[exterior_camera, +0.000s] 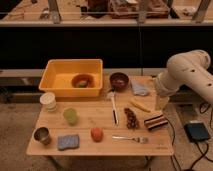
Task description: Place fork in metal cup
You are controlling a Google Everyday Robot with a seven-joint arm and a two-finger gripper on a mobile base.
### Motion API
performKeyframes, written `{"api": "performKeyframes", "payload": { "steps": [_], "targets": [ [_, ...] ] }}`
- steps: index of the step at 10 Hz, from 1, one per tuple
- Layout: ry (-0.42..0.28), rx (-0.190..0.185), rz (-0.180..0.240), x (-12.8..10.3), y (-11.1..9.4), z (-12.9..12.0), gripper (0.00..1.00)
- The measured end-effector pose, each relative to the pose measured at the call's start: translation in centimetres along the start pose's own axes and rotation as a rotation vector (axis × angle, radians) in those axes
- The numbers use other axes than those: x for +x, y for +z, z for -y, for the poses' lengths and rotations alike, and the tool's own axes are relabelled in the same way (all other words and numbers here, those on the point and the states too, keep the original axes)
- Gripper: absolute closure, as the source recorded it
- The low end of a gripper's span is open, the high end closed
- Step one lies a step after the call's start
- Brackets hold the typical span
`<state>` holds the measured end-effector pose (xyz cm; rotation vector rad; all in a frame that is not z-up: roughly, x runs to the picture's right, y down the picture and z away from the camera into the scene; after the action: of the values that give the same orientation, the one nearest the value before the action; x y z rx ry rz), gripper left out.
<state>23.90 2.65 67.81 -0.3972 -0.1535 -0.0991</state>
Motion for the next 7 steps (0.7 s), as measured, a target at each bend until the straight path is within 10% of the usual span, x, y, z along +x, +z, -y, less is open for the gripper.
{"api": "performKeyframes", "payload": {
  "steps": [7],
  "targets": [
    [0.01, -0.031, 0.01, -0.01, 0.65, -0.52, 0.2]
  ]
}}
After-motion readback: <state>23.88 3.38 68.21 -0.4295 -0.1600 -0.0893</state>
